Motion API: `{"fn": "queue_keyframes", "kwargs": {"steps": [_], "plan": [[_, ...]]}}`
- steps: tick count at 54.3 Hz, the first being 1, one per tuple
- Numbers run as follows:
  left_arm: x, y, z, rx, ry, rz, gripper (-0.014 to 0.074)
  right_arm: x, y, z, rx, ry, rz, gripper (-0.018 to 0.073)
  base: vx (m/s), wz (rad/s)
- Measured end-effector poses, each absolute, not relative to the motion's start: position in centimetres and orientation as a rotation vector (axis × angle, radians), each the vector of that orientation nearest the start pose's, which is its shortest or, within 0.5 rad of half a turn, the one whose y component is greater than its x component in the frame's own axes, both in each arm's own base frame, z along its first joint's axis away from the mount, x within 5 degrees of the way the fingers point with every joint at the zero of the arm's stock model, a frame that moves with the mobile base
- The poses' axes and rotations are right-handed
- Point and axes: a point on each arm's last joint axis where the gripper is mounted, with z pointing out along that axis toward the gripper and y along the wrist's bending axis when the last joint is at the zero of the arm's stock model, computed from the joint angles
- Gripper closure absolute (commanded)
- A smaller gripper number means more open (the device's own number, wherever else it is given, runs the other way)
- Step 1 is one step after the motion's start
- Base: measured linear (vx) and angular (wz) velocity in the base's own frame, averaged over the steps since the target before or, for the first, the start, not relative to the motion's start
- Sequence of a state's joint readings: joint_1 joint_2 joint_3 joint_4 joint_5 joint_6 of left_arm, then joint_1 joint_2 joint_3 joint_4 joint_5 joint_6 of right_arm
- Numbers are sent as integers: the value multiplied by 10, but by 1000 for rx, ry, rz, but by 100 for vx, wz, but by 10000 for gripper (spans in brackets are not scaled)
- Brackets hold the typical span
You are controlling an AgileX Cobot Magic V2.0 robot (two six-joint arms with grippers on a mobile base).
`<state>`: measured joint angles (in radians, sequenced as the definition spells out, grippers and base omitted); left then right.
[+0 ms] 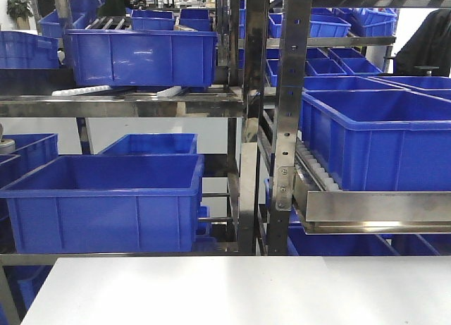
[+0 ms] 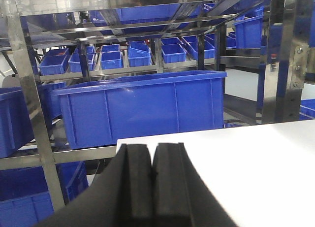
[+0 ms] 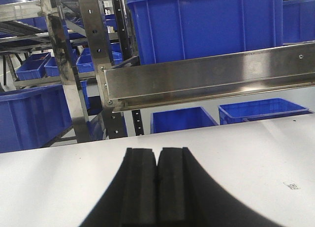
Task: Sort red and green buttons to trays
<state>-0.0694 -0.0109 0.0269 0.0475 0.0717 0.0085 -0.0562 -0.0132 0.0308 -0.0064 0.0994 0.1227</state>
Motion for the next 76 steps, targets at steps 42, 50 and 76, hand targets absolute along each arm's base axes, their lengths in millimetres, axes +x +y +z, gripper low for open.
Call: {"fn": "queue_keyframes", "kwargs": {"steps": [42,50,76], "plan": [[57,-4,198,96,1566,-8,603,57,-3,194,138,1595,46,569,0,0],[57,-4,200,95,1543,-9,603,57,-3,196,137,1581,47,568,0,0],[51,-4,232,-13,1253,-149,599,56,-3,213,131,1465,54,568,0,0]]}}
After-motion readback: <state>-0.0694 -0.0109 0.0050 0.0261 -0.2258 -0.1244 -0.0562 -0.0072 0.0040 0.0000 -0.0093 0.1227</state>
